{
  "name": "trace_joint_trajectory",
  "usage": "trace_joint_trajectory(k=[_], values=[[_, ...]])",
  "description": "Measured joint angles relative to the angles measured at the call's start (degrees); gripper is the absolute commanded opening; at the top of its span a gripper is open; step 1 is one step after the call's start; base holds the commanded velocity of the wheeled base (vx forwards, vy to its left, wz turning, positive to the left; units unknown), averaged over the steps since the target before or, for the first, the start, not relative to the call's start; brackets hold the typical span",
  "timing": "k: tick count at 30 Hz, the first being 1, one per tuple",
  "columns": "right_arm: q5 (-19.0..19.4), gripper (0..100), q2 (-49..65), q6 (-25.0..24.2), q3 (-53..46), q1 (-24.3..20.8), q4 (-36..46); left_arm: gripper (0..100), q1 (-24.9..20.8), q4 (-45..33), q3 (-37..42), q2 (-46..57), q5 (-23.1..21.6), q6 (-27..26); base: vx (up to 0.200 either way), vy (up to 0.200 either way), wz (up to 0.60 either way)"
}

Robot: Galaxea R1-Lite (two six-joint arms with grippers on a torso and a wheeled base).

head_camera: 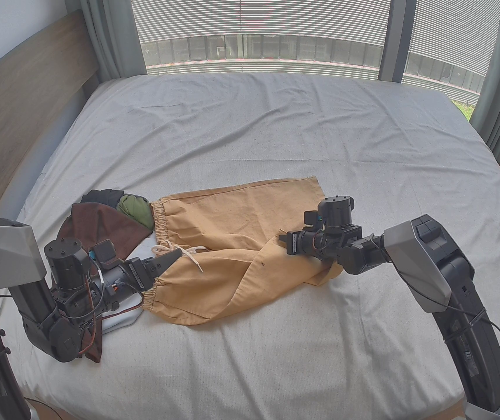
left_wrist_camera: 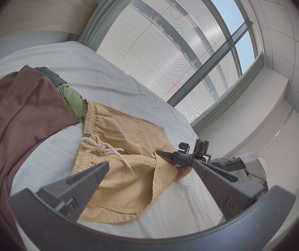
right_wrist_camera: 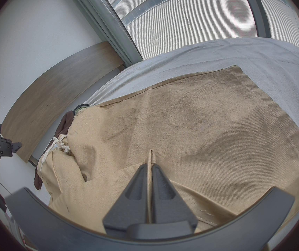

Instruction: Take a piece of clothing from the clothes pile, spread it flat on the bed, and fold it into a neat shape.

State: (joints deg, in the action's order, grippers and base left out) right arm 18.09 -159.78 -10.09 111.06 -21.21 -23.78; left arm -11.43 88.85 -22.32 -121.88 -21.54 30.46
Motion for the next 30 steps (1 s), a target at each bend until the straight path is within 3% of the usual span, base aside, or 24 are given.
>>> trace_joint_trajectory(k=[11, 25, 30], values=[[-0.2, 0, 3.5, 0.6, -5.7, 0.4, -3.3, 100, 0.1, 0.0, -0.2, -0.1, 0.1, -0.1, 0.0, 0.0, 0.0], [-0.5, 0, 30.7, 2.0, -41.2, 1.3, -10.5, 100, 0.6, 0.0, -0.8, -0.6, 0.3, -0.5, 0.0, 0.0, 0.0], [1.1, 0, 36.9, 2.4, -50.0, 1.5, -11.6, 100, 0.7, 0.0, -0.8, -0.8, 0.4, -0.5, 0.0, 0.0, 0.0]])
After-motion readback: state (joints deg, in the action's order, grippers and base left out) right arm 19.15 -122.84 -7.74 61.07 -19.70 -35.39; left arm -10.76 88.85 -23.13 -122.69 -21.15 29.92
